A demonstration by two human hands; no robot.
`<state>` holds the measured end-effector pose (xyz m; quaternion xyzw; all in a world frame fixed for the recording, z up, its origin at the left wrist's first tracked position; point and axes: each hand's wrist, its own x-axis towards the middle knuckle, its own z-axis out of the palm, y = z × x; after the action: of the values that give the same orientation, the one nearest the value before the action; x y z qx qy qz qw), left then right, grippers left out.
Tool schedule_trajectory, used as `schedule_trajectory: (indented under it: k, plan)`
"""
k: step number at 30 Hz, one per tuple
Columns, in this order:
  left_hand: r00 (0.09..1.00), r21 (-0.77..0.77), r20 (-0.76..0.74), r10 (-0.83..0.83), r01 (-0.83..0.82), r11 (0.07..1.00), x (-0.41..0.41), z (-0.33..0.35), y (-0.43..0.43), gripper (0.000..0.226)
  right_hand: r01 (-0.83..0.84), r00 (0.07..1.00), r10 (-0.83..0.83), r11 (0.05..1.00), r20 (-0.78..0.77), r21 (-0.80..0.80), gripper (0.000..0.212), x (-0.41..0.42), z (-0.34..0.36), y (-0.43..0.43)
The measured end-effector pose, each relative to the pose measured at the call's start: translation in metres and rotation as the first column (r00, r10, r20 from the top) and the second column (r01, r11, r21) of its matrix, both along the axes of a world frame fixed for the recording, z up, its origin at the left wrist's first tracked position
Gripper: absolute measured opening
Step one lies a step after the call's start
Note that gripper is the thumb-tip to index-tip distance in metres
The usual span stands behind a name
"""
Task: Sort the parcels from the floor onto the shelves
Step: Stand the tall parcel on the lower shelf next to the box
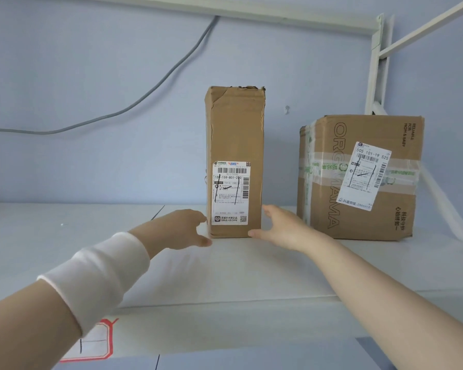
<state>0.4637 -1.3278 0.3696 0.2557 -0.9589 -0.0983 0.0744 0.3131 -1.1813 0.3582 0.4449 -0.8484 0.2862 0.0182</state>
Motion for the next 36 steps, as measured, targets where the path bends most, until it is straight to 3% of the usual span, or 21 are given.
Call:
schedule_trajectory:
  k: [5,9,17,29,36]
  plan:
    - [0.996,0.022,-0.069,-0.061,0.062,0.998,0.022,-0.001,0.029,0.059,0.050,0.989,-0.045,0.998,-0.143,0.029,0.073,0.032,-0.005,0.024]
    - [0.992,-0.055,-0.101,-0.075,0.070,0.996,0.034,-0.006,0.071,0.056,0.064,0.984,-0.059,0.998,-0.165,0.022,0.070,0.060,-0.008,0.058]
    - [0.971,-0.062,-0.200,-0.128,0.117,0.991,0.068,-0.028,0.171,0.052,0.100,0.968,-0.111,0.993,-0.227,-0.061,0.059,0.106,-0.028,0.166]
    - [0.929,-0.128,-0.071,-0.364,0.353,0.927,0.070,-0.074,0.300,0.049,0.277,0.933,-0.245,0.956,-0.266,0.092,0.049,0.148,-0.082,0.306]
    - [0.843,-0.010,0.026,-0.537,0.537,0.843,0.033,-0.142,0.370,0.049,0.451,0.891,-0.424,0.868,-0.161,0.209,0.048,0.155,-0.151,0.389]
